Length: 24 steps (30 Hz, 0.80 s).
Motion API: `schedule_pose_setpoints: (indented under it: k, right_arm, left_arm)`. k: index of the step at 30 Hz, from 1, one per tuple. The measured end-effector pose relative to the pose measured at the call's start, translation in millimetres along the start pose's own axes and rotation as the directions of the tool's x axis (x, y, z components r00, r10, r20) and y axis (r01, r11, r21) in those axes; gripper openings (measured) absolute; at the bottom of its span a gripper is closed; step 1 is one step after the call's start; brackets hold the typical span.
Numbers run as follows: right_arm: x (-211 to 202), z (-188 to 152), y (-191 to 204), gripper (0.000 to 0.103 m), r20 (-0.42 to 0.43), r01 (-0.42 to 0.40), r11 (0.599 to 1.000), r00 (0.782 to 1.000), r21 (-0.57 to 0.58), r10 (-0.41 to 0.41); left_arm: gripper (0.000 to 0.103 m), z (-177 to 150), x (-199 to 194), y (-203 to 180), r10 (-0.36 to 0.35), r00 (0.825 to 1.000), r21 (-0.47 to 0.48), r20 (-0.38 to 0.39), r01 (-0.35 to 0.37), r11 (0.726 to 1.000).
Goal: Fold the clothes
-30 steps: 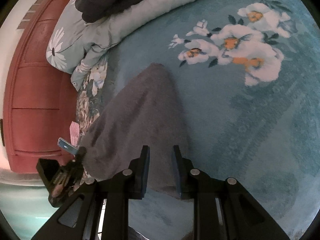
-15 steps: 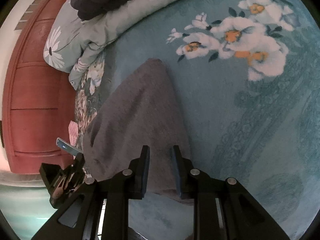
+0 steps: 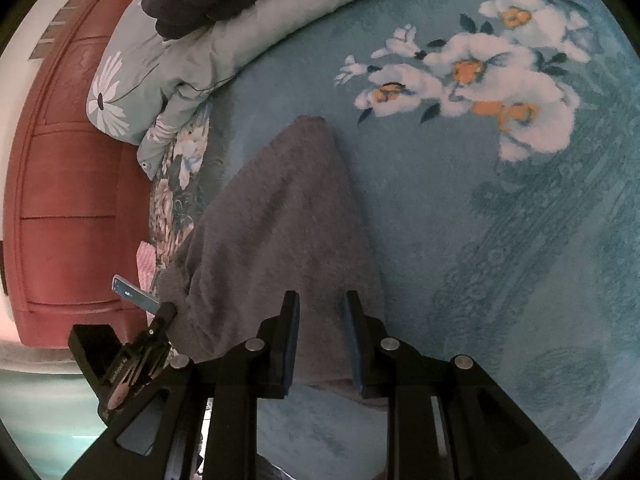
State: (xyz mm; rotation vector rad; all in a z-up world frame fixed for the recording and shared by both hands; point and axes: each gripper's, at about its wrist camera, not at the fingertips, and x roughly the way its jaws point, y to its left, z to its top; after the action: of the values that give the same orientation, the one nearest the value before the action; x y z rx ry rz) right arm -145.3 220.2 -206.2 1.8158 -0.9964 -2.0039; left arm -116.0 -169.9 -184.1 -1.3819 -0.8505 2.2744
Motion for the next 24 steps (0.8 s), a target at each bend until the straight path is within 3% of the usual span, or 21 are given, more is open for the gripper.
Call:
schedule_pose_setpoints:
  k: [4,9,12,14,16,18,20,21,24]
  right_arm:
    - [-3,0,2,0.023,-0.002,-0.006,1.0,1.0,-0.022,0.006]
    - [1,5,5,0.023,0.001,0.0,1.0,1.0,-0.026,0.0]
    - [4,7,7,0.023,0.003,0.001,0.999,1.0,-0.039,-0.001]
    - [5,9,8,0.03,0.002,0.002,0.999,1.0,-0.048,-0.002]
    - [6,11,9,0.03,0.003,0.0,0.998,1.0,-0.058,0.0]
    - [6,14,9,0.034,0.006,-0.004,0.998,1.0,-0.07,0.004]
    - [8,16,9,0.044,0.011,-0.022,0.997,1.0,-0.075,0.022]
    - [8,16,9,0.046,0.013,-0.035,0.996,0.999,-0.077,0.036]
    - [12,17,7,0.05,0.012,-0.062,0.995,0.998,-0.083,0.064]
  left_arm:
    - [0.005,5,-16,25,0.015,0.998,-0.074,0.06,-0.011,0.997]
    - [0.007,-5,-2,45,0.073,0.997,-0.1,0.013,-0.072,0.992]
    - [0.019,-7,2,48,0.098,0.995,-0.102,0.005,-0.097,0.99]
    - [0.044,-5,3,49,0.111,0.994,-0.091,-0.01,-0.112,0.99]
    - [0.057,-4,5,51,0.124,0.992,-0.081,-0.024,-0.126,0.989]
    - [0.063,-3,6,52,0.138,0.99,-0.07,-0.038,-0.14,0.988]
    - [0.065,-2,7,53,0.151,0.987,-0.06,-0.052,-0.154,0.986]
    - [0.065,-1,7,55,0.141,0.988,-0.067,-0.059,-0.145,0.987]
    - [0.07,0,7,71,-0.033,0.997,-0.197,-0.071,0.018,0.98]
